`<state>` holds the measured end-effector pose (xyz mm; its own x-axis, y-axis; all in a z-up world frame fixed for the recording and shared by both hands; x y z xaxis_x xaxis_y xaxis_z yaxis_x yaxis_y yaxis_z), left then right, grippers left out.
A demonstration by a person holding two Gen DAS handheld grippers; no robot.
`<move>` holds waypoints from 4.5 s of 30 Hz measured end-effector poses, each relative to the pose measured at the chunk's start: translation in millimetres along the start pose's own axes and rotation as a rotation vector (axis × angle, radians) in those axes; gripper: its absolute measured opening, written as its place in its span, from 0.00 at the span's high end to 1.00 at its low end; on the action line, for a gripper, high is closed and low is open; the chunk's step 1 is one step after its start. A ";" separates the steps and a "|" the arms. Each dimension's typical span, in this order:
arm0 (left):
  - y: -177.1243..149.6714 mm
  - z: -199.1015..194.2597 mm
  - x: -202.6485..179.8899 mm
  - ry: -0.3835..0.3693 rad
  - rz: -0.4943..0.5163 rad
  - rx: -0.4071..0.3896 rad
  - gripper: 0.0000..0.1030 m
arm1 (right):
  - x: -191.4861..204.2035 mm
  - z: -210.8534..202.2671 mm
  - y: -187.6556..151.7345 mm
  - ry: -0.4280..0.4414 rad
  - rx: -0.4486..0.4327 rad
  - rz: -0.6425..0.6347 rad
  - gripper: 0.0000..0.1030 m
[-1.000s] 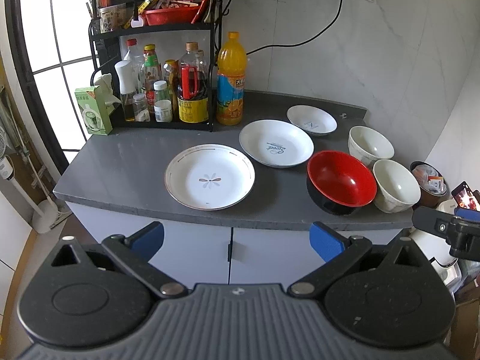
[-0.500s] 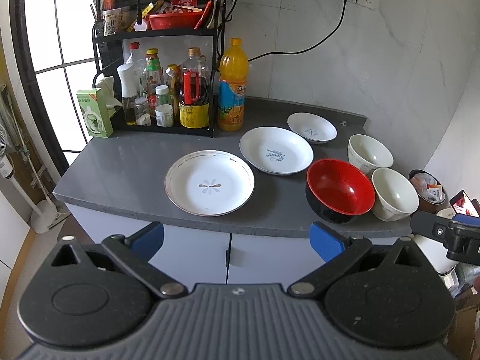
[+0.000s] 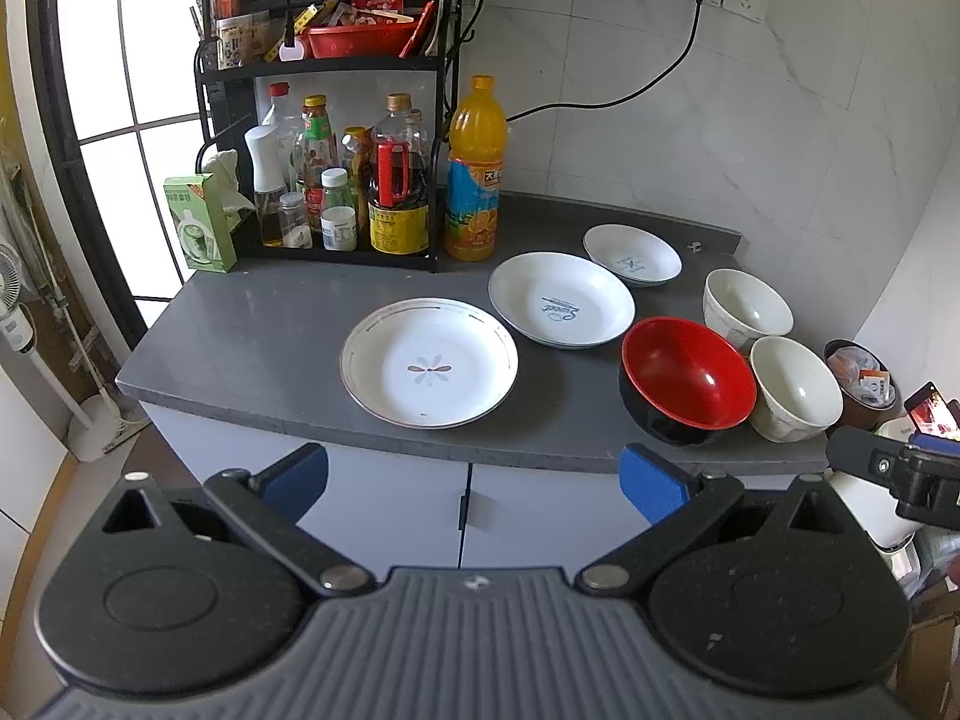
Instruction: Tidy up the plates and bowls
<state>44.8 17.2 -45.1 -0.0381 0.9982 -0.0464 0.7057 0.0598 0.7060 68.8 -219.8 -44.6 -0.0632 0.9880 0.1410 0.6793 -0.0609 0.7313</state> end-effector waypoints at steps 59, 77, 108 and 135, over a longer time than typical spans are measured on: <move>146.0 205.1 51.2 -0.194 0.193 0.134 0.02 | -21.6 147.2 76.7 -0.317 -0.025 0.389 0.00; 152.6 242.1 -45.5 -0.262 0.292 0.146 0.04 | -136.3 156.1 59.9 -0.294 0.013 0.457 0.19; 100.5 287.9 -272.3 -0.395 0.340 0.319 0.66 | -282.8 208.5 22.2 -0.227 0.269 0.395 0.66; 50.4 358.4 -353.8 -0.415 0.452 0.511 0.92 | -292.4 231.7 5.0 -0.187 0.321 0.426 0.91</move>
<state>347.5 -335.1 -246.4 0.5247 0.8355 -0.1630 0.8307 -0.4607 0.3125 260.0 -476.1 -236.8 0.3763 0.8956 0.2375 0.8065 -0.4428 0.3917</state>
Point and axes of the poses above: each gripper's, at about its wrist camera, not at the fingertips, and z roughly the way its jaws point, x to its left, y to its top, the point moved 6 cm from there along z, roughly the way its jaws point
